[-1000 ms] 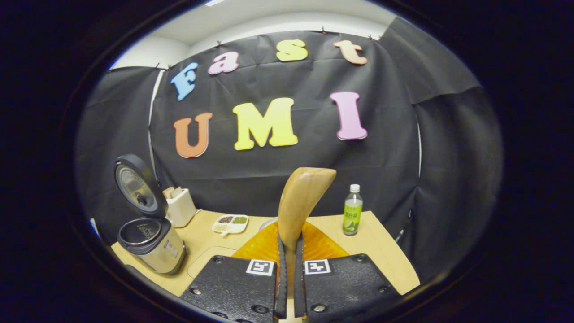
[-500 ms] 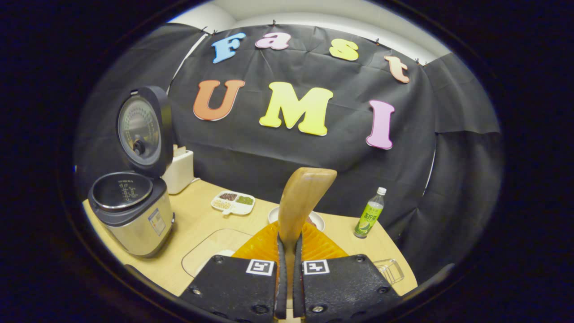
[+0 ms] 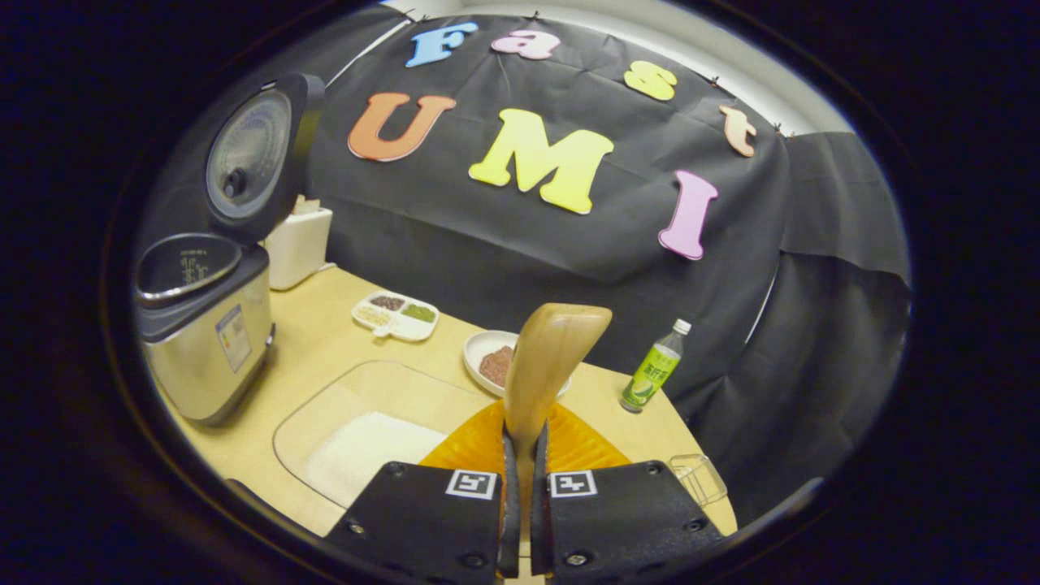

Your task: Close the left gripper, press the button to open the rice cooker; take a wooden spoon from the chopstick holder with the right hand, scoop a spoonful of rice and pour it into the rice cooker, then put the wooden spoon back into the chopstick holder.

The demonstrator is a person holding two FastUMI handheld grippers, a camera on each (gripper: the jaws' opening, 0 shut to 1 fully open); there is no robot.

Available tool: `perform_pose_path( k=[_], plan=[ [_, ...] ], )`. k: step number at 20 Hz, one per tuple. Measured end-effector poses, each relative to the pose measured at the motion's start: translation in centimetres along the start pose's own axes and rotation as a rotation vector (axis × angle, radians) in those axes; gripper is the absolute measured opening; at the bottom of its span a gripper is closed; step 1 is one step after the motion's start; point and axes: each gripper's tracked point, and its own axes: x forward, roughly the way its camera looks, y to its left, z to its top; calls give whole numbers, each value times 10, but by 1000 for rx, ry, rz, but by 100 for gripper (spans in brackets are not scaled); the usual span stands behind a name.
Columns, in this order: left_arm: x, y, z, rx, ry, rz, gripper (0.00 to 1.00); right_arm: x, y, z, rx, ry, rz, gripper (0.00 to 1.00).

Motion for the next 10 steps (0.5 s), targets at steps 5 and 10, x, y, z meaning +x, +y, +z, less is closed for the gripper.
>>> perform_pose_path(
  k=[5,10],
  plan=[
    [0,3,0,6,6,5,96,-15,40,-4,167,56,118,11],
    [-3,-2,-2,45,-1,-1,96,-26,63,1,386,102,229,11]
  ],
)
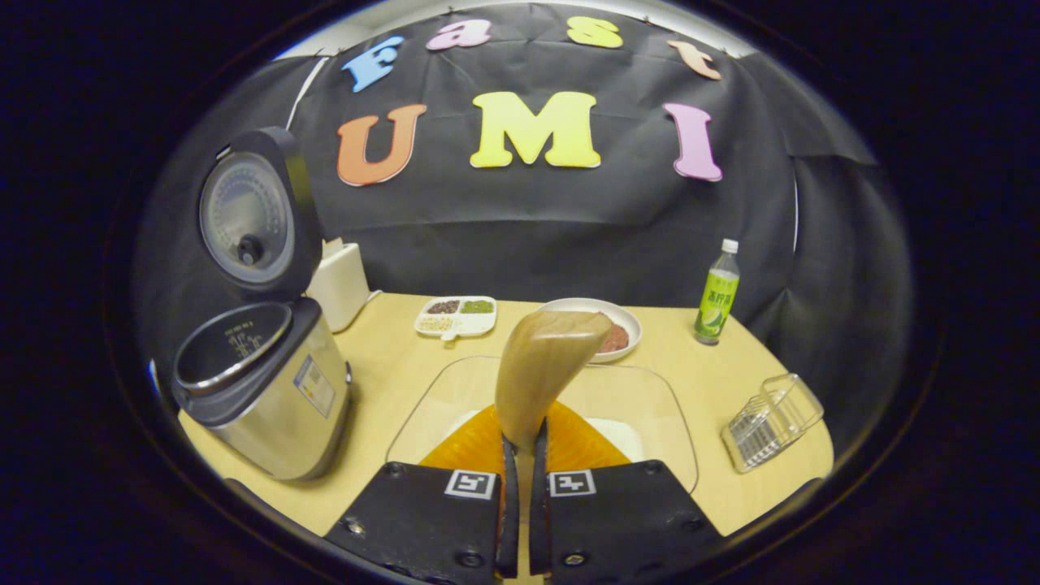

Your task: Close the left gripper, press the button to open the rice cooker; take a wooden spoon from the chopstick holder with the right hand, scoop a spoonful of rice and pour it into the rice cooker, then put the wooden spoon back into the chopstick holder.

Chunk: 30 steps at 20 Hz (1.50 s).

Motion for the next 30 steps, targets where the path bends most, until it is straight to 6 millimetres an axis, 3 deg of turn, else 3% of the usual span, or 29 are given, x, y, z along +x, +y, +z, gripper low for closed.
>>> perform_pose_path(
  k=[12,20,30],
  plan=[
    [-1,14,-4,-17,15,33,96,13,-46,-5,662,83,126,11],
    [-3,10,-4,7,20,29,96,-1,-49,20,955,27,246,11],
    [-8,24,-9,5,21,48,96,-24,-43,48,1232,0,357,10]
  ],
)
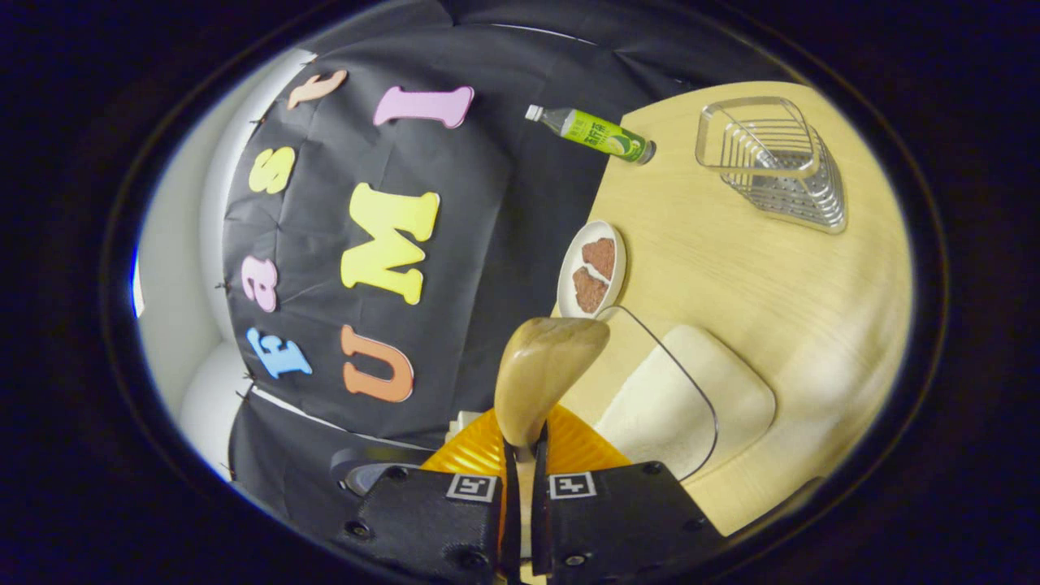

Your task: Close the left gripper, press the button to open the rice cooker; take a wooden spoon from the chopstick holder with the right hand, scoop a spoonful of rice and pour it into the rice cooker, then put the wooden spoon back into the chopstick holder.

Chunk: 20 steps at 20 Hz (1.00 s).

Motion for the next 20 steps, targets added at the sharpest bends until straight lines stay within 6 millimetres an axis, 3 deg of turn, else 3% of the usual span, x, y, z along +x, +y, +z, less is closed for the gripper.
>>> perform_pose_path(
  k=[6,15,20],
  plan=[
    [2,10,-4,-33,18,17,96,-4,42,-15,119,26,103,10],
    [-8,20,-1,-18,7,30,96,11,98,-84,51,101,126,10],
    [-10,26,-5,-22,12,18,96,12,130,-120,-100,93,113,10]
  ],
)
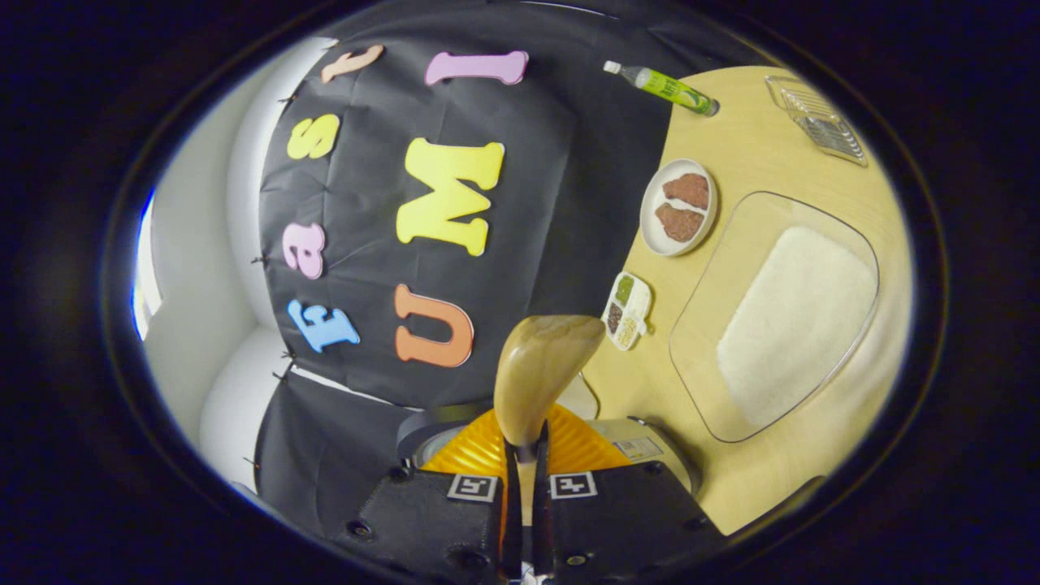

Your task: Close the left gripper, press the button to open the rice cooker; take a wooden spoon from the chopstick holder with the right hand, scoop a spoonful of rice and pour it into the rice cooker, then put the wooden spoon back into the chopstick holder.

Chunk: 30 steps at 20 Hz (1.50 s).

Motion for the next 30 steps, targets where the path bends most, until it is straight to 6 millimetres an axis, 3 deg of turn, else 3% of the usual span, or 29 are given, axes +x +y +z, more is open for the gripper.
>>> perform_pose_path(
  k=[4,6,8,12,15,23,30],
  plan=[
    [-9,17,-1,-13,-6,20,96,15,26,-24,-103,-12,3,10],
    [-13,25,-2,-28,-11,31,96,25,28,-35,-158,-27,-29,10],
    [-17,34,-2,-53,-16,42,96,32,32,-33,-239,-108,-58,10],
    [-20,46,-12,-67,-4,55,96,47,35,-54,-371,-121,-98,10],
    [-21,50,-20,-64,4,63,96,46,32,-50,-504,-191,-147,10],
    [-24,49,-28,-45,20,62,96,50,48,-67,-723,-198,-113,10],
    [-21,51,-32,-55,22,60,96,45,76,-79,-1068,-257,-47,10]
  ],
)
